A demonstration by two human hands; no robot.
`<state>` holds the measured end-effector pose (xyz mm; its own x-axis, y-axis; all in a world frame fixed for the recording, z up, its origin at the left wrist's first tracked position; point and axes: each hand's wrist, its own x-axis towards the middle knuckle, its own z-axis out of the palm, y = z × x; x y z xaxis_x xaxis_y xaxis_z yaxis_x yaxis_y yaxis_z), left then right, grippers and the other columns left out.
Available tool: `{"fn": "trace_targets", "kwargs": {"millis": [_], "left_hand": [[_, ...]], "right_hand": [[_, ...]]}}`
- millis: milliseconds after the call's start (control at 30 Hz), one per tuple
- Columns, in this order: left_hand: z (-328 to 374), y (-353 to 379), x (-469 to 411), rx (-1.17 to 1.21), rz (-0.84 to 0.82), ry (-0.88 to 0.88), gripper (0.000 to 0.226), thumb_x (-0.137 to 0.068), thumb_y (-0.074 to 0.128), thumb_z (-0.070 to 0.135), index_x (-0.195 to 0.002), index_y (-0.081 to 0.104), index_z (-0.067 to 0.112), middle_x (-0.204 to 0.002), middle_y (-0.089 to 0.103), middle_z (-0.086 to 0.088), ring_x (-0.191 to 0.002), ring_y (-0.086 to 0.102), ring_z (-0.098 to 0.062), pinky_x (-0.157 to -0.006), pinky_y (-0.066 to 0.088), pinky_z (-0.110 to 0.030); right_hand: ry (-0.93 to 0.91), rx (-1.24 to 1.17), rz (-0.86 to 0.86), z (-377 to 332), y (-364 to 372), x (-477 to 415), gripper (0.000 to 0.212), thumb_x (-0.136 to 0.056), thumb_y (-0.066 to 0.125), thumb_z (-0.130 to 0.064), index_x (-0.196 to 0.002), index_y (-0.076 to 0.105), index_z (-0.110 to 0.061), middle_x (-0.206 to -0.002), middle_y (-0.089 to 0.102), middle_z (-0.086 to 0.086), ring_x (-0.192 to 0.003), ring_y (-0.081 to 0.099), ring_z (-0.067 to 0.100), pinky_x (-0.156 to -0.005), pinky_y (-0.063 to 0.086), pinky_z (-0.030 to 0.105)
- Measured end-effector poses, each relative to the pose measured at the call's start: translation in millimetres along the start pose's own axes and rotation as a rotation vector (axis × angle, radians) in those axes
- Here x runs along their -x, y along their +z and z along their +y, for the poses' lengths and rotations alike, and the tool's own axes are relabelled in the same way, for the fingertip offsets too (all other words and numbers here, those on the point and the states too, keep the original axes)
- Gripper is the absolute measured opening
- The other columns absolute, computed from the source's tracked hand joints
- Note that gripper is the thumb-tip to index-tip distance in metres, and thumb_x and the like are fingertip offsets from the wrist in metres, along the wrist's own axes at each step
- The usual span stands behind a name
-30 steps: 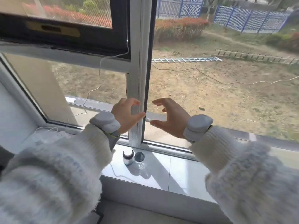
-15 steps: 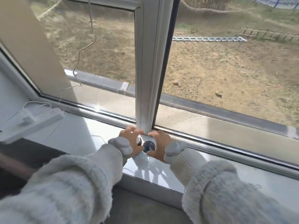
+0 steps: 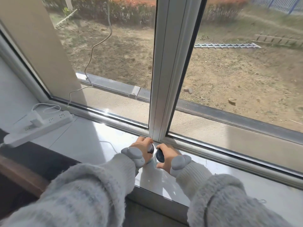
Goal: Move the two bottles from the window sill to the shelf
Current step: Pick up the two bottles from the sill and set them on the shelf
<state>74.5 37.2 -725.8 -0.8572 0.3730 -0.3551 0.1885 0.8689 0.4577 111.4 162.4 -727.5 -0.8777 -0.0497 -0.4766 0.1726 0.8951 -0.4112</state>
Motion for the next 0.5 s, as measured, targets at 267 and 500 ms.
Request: {"fn": "trace_targets", "kwargs": {"millis": [267,500], "left_hand": [[19,-100,62,-0.134,0.105,-0.002,0.043,-0.087,0.052,0.019,-0.129,0.042,0.011,-0.129,0.050,-0.011,-0.114,0.051,-0.027,-0.097,0.045,-0.038],[9,-173,161,0.013,0.375,-0.163,0.041,-0.082,0.060,0.021,-0.121,0.048,0.015,-0.120,0.055,-0.010,-0.106,0.056,-0.027,-0.092,0.047,-0.037]], "right_hand": [[-0.173,0.131,0.033,-70,-79,32,0.061,-0.077,0.068,-0.024,-0.128,0.037,-0.016,-0.130,0.047,0.007,-0.112,0.051,0.026,-0.095,0.042,0.036],[-0.426,0.211,0.073,-170,-125,89,0.074,-0.072,0.072,-0.026,-0.133,0.031,-0.016,-0.132,0.048,0.007,-0.115,0.050,0.026,-0.096,0.041,0.034]]}}
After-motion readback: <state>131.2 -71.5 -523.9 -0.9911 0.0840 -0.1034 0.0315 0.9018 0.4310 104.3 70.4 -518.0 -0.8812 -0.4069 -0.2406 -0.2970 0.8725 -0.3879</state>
